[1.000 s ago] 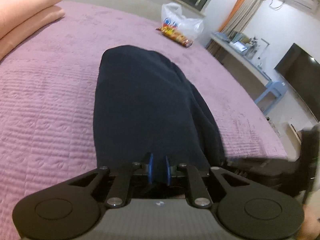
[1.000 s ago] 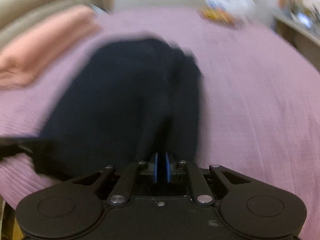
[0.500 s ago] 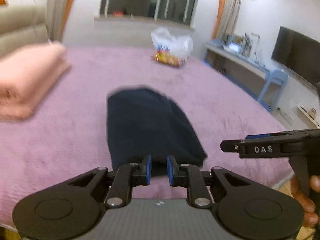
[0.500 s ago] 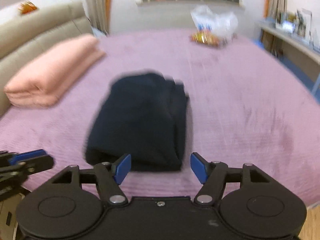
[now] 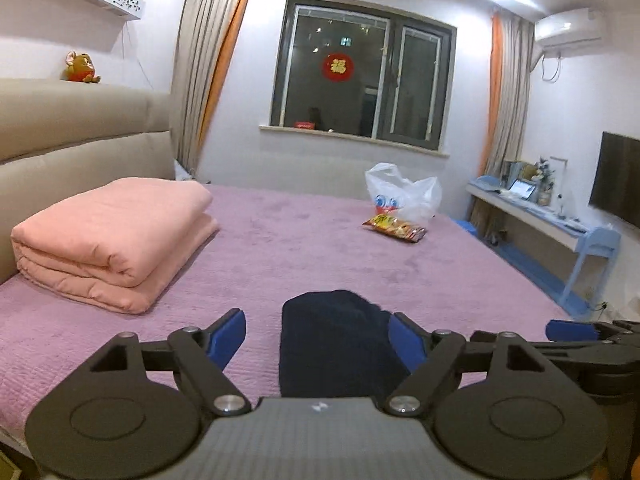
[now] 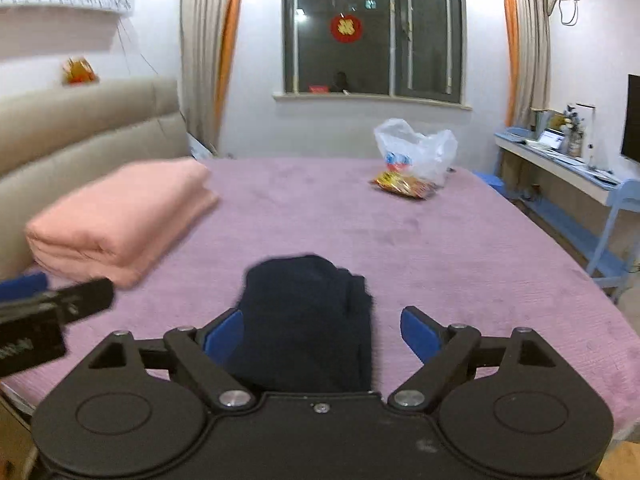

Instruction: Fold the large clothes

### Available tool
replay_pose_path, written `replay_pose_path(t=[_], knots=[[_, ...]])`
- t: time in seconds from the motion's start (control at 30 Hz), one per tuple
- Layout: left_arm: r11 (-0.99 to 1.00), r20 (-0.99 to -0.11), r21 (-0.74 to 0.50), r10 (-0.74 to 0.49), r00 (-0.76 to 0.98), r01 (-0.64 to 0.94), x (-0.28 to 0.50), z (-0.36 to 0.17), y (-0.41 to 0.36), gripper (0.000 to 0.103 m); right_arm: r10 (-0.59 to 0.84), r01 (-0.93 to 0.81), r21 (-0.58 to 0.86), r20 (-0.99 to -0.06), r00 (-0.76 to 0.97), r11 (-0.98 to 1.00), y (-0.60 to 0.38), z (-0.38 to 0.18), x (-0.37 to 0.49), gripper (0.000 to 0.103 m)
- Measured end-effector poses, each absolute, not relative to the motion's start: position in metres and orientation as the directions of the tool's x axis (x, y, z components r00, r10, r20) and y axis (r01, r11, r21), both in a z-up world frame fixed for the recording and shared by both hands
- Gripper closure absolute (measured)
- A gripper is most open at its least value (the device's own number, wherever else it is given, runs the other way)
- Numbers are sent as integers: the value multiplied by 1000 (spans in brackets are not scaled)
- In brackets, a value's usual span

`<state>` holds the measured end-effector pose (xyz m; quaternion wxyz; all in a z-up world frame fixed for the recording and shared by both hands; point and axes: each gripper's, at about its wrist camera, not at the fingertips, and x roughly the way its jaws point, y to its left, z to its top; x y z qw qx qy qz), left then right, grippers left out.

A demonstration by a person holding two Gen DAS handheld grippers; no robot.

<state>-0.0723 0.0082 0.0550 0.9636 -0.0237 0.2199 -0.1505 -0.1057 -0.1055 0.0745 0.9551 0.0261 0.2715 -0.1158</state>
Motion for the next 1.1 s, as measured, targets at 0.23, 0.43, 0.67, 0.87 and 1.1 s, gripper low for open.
replay_pose_path(t=[0.23, 0.43, 0.67, 0.87, 1.1], knots=[[958, -502, -118, -286, 816, 263, -60, 35, 6, 23, -198, 258, -8, -662, 723, 966, -113, 39, -84, 2], [962, -534, -108, -269, 802, 251, -53, 24, 8, 23, -197, 264, -10, -695, 691, 964, -111, 27, -81, 2], [964, -556, -101, -258, 790, 245, -48, 16, 9, 23, -183, 257, -3, -711, 680, 966, -107, 23, -80, 2], [967, -581, -95, -248, 775, 238, -47, 11, 7, 23, -178, 259, 0, -724, 667, 966, -107, 19, -79, 2], [977, -573, 9, -169, 802, 213, -51, 11, -6, 22, -175, 265, 10, -727, 664, 964, -110, 19, -81, 2]])
